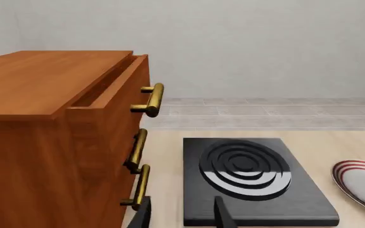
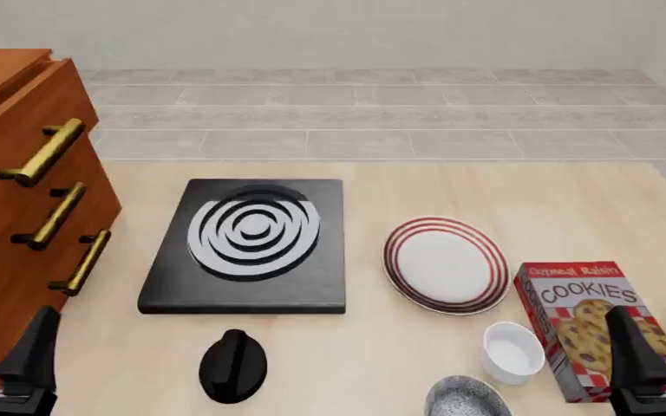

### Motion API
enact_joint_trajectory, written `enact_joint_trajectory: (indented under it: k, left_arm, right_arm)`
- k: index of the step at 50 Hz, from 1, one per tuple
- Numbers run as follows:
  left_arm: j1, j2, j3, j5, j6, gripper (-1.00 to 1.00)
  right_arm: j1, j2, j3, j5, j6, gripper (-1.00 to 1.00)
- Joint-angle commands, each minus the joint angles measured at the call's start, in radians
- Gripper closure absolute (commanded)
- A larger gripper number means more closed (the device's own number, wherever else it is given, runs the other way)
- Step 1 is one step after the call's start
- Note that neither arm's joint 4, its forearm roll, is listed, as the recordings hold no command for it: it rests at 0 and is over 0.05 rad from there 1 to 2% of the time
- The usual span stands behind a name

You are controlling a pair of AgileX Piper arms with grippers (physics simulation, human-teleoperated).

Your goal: Pick the akita bowl next to the ramekin and place it on the plate.

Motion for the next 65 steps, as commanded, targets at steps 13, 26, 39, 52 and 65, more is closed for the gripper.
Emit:
enact_joint_trajectory:
  k: [13, 26, 39, 52, 65]
  left_arm:
    - [0.000, 0.005, -0.003, -0.001, 0.000, -1.00]
    - [0.000, 0.005, -0.003, -0.001, 0.000, -1.00]
    - [0.000, 0.005, -0.003, -0.001, 0.000, -1.00]
    - [0.000, 0.005, -0.003, -0.001, 0.000, -1.00]
    - [0.000, 0.005, -0.003, -0.001, 0.000, -1.00]
  right_arm:
    - [0.031, 0.002, -0.017, 0.041, -0.041, -1.00]
    - [0.084, 0.074, -0.061, 0.060, -0.071, -1.00]
    - [0.130, 0.184, -0.130, 0.098, -0.118, -1.00]
    - [0.184, 0.321, -0.185, 0.115, -0.152, -1.00]
    - [0.232, 0.379, -0.225, 0.191, -0.168, -1.00]
